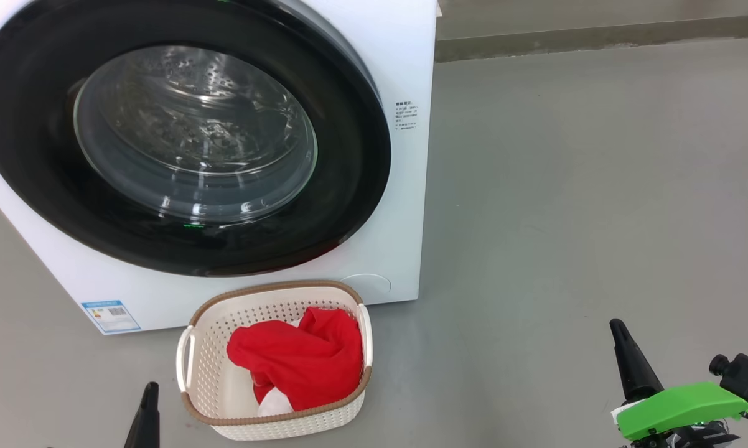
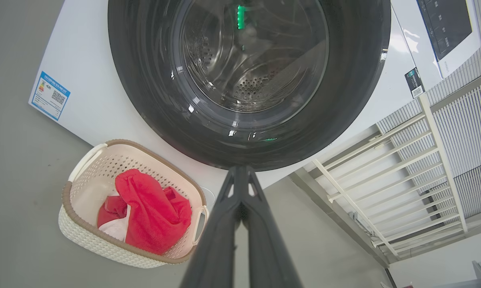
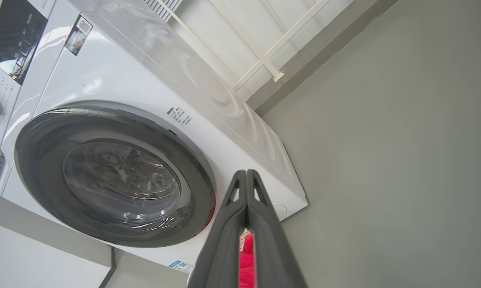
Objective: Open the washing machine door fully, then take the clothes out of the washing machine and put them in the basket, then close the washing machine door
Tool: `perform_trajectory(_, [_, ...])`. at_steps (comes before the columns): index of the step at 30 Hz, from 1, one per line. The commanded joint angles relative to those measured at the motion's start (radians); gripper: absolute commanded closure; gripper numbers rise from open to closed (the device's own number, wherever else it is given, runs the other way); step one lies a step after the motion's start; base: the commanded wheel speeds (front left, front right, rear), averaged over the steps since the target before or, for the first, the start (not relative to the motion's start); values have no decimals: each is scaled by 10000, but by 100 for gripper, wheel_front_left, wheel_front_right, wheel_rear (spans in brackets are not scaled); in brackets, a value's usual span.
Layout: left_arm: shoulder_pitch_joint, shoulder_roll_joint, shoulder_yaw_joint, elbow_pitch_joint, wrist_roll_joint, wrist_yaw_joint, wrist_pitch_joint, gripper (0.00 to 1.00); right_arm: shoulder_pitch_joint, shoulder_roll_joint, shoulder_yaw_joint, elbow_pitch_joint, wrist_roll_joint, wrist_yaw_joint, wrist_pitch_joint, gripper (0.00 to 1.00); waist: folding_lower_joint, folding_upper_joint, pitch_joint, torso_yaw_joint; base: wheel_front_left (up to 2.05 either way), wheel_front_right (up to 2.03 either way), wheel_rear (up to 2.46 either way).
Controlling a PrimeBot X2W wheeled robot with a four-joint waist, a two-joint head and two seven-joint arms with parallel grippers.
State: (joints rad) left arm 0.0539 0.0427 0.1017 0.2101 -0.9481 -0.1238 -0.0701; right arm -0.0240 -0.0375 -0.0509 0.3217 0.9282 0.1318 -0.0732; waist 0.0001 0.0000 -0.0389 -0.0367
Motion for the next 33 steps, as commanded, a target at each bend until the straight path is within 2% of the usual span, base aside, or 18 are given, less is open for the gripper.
perform_trajectory(1, [-463,96,164,-172,-247,-36,75,100,-529,-107,43,-319,274,-6,63,100,-1,0,9,8,0,0,0])
perform_trajectory(33, [-1086,85,143,109,-3671,-54,1024,100,-696,-118,-319,-562,3793,-9,1033,100,-1,0,230,202,0,0,0])
